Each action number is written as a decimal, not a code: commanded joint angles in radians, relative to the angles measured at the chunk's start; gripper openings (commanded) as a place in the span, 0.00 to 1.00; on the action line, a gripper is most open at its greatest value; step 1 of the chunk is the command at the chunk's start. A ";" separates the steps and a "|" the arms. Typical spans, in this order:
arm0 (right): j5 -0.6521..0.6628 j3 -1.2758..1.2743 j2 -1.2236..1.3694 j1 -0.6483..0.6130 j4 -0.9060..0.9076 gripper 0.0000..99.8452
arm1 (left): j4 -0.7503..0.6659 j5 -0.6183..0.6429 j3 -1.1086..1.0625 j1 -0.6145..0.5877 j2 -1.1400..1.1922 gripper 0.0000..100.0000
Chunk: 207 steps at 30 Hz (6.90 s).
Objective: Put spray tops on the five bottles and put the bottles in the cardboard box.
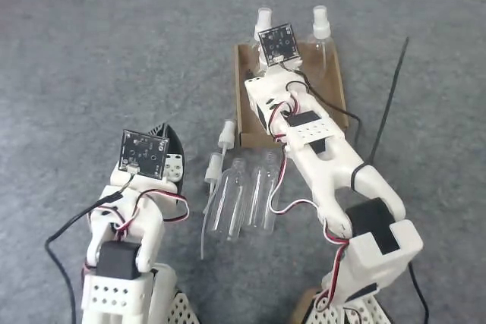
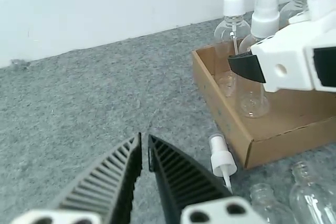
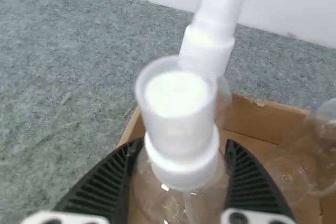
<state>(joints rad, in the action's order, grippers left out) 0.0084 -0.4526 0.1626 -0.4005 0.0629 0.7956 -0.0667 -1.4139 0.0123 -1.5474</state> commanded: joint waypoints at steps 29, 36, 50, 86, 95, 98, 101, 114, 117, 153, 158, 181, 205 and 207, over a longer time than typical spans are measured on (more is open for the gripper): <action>-0.087 0.048 -0.007 -0.012 -0.010 0.28 | -0.026 0.014 0.022 -0.003 -0.015 0.01; -0.086 0.048 -0.012 -0.021 -0.010 0.28 | -0.025 0.014 0.022 -0.003 -0.015 0.01; -0.084 0.091 -0.151 -0.013 0.076 0.28 | -0.026 0.012 0.022 -0.003 -0.015 0.01; -0.356 -0.258 -0.684 -0.318 1.015 0.28 | -0.028 0.015 0.021 -0.003 -0.015 0.01; -0.417 -0.414 -0.682 -0.320 0.855 0.28 | -0.028 0.015 0.021 0.003 -0.015 0.01; -0.417 -0.450 -0.682 -0.320 0.852 0.28 | -0.028 0.015 0.021 0.005 -0.015 0.01; -0.417 -0.473 -0.682 -0.314 0.852 0.28 | -0.028 0.015 0.021 0.005 -0.015 0.01; -0.305 -0.545 -0.694 -0.303 0.863 0.06 | -0.021 0.057 0.033 -0.003 -0.006 0.01; -0.229 -0.540 -0.696 -0.260 0.874 0.01 | 0.023 0.071 0.068 -0.025 -0.005 0.01; 0.779 -0.466 -0.777 0.929 0.928 0.01 | 0.157 -0.008 1.001 0.049 1.599 0.23; 0.779 -0.473 -0.777 0.929 0.926 0.01 | 0.155 -0.006 1.063 0.058 1.637 0.24; 0.779 -0.474 -0.777 0.929 0.934 0.01 | 0.092 -0.066 1.079 -0.037 1.783 0.21; 0.779 -0.511 -0.777 0.914 0.931 0.01 | 0.397 -0.066 0.785 -0.037 1.260 0.21; 0.779 -0.511 -0.777 0.914 0.932 0.01 | 0.341 -0.068 0.727 -0.044 1.257 0.21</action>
<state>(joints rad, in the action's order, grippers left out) 0.7787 -0.9728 -0.5723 0.5155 1.0081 1.2098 -0.1250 -0.6299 -0.0292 -0.2279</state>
